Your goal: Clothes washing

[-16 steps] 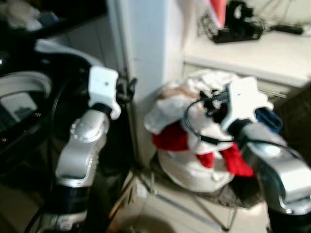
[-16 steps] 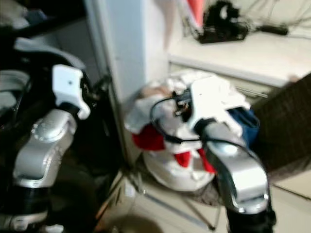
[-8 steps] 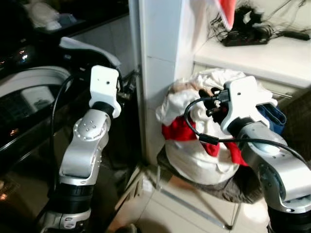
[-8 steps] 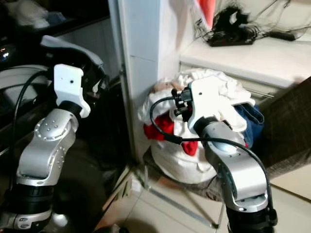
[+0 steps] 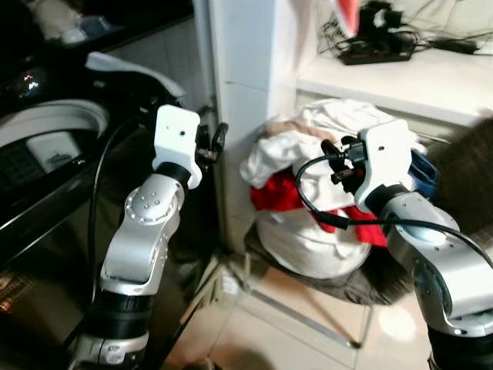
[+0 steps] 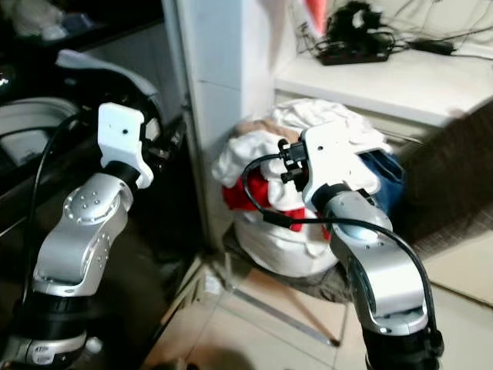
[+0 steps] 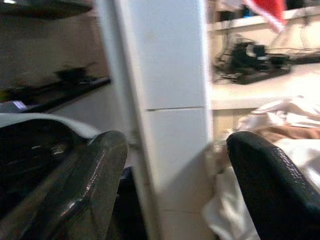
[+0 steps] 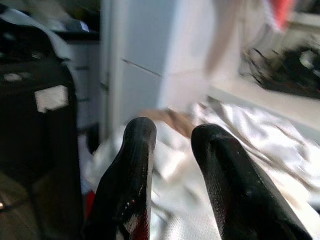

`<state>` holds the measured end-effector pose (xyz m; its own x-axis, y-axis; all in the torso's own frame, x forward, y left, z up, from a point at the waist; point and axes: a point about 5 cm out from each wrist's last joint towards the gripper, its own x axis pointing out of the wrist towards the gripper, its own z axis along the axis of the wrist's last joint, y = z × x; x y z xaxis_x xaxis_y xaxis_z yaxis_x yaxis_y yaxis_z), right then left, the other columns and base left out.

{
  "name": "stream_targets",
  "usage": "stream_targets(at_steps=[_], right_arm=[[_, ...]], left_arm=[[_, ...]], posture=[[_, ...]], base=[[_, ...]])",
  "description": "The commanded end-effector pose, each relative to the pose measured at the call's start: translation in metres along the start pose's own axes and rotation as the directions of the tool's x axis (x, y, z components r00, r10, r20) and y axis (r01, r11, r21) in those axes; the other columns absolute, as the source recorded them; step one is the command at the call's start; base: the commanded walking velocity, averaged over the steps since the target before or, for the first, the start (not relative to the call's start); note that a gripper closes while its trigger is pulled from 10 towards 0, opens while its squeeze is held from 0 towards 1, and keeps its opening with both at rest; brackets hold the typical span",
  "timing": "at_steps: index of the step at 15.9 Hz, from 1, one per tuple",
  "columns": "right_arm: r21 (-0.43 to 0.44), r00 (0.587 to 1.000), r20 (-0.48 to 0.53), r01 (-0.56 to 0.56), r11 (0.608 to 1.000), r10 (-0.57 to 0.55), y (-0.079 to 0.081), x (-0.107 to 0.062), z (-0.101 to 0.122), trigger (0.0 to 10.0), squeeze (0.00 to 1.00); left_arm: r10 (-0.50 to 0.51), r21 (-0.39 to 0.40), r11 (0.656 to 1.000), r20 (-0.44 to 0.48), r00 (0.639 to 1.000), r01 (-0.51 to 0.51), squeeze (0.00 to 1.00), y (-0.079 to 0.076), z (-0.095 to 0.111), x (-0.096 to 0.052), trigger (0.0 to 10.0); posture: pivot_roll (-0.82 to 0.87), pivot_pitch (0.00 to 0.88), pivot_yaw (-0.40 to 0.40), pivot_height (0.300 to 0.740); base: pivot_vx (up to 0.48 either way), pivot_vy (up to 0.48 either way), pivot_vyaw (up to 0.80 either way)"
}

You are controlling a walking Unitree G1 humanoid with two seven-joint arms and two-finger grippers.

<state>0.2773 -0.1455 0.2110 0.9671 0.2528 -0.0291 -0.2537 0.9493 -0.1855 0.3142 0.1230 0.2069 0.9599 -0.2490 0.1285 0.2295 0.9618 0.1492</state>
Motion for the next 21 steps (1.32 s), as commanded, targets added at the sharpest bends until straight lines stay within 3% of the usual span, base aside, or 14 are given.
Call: stream_targets(at_steps=[1,7,14,16,21], right_arm=[[-0.009,1.0,0.025,-0.01,1.0,0.01,0.0013,0.0019,0.0053,10.0,0.0],[-0.006,0.999,0.037,0.01,1.0,-0.009,-0.0015,0.0019,0.0065,10.0,0.0],[0.014,0.998,0.05,0.023,1.0,-0.023,-0.0046,0.0017,0.0087,10.0,0.0],[0.018,0.998,0.057,0.035,0.999,-0.036,-0.0063,0.0031,0.0102,10.0,0.0],[-0.01,0.998,0.061,0.035,0.999,-0.034,-0.0055,0.0082,0.0085,10.0,0.0]], left_arm=[[0.006,0.004,1.0,0.004,1.0,-0.006,0.0,0.0024,0.002,0.0007,10.0],[-0.003,-0.013,1.0,0.007,1.0,0.003,0.0,0.0004,0.003,0.0021,10.0],[0.018,-0.043,0.999,0.005,1.0,-0.018,0.0,0.0001,0.0028,0.0031,10.0],[0.064,-0.09,0.994,-0.012,0.998,-0.065,0.0,0.0031,-0.0004,0.0031,10.0],[0.087,-0.026,0.996,-0.018,0.996,-0.087,0.0,0.0069,-0.0032,-0.0035,10.0]], posture=[[0.0,0.0,0.038,0.74],[0.0,0.0,0.041,0.74],[0.0,0.0,0.039,0.74],[0.0,0.0,0.024,0.74],[0.02,0.0,-0.004,0.74]], base=[[0.277,0.0,0.69],[0.278,0.0,0.69],[0.277,0.0,0.0],[0.0,0.0,0.0],[0.0,-0.096,0.0]])
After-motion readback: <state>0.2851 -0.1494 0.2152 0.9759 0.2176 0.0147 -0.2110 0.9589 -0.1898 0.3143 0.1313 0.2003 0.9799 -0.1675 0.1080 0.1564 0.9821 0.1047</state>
